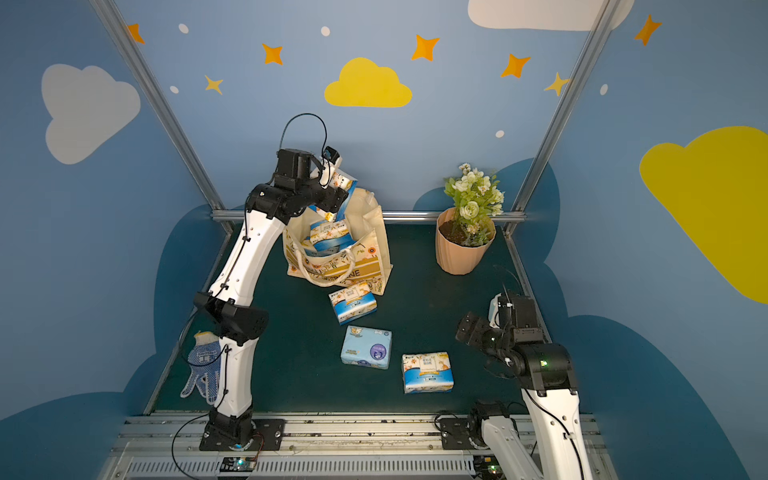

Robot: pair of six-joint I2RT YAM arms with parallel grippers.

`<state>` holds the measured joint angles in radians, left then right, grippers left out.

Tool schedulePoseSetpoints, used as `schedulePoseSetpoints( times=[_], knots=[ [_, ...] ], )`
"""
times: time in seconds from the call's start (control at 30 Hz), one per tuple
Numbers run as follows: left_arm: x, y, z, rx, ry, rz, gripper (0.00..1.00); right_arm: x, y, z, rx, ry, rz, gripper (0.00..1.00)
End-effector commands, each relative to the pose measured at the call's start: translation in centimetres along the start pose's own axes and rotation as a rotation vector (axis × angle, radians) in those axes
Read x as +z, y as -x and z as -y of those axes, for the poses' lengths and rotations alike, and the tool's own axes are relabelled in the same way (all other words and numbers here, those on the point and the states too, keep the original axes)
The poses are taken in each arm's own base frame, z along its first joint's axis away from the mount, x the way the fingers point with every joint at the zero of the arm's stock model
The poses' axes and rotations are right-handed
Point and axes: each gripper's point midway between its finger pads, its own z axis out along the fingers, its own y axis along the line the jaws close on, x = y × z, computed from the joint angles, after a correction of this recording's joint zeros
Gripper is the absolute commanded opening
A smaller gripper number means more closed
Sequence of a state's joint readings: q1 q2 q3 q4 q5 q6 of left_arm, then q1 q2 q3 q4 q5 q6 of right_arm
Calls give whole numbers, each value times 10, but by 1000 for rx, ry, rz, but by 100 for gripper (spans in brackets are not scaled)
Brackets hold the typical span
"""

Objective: Put tissues into the canvas bag
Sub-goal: Place the pack of facial tissues in the canvas bag.

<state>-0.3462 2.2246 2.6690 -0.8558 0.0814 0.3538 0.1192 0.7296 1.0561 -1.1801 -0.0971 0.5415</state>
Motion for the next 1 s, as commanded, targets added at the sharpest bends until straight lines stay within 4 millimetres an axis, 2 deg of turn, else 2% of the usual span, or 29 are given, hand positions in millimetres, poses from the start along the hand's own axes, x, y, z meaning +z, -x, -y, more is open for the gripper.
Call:
schedulePoseSetpoints(
  times=[0.0,0.1,0.3,0.6,0.83,0.97],
  knots=[
    [15,-7,-4,-3,26,-13,79,3,-4,-3,-15,22,-24,95],
    [32,-26,1,-20,-14,-61,79,2,-5,-3,-27,22,-27,95],
    [51,-48,12,-14,-48,-116,82,2,-5,0,-45,0,-32,95],
    [58,-73,24,39,-97,-191,86,7,-2,-2,-51,2,-38,95],
    [56,-74,23,42,-92,-195,94,11,-3,-2,-48,4,-47,95],
    [49,-67,24,41,-97,-175,99,10,-4,0,-49,-1,-42,95]
  ],
)
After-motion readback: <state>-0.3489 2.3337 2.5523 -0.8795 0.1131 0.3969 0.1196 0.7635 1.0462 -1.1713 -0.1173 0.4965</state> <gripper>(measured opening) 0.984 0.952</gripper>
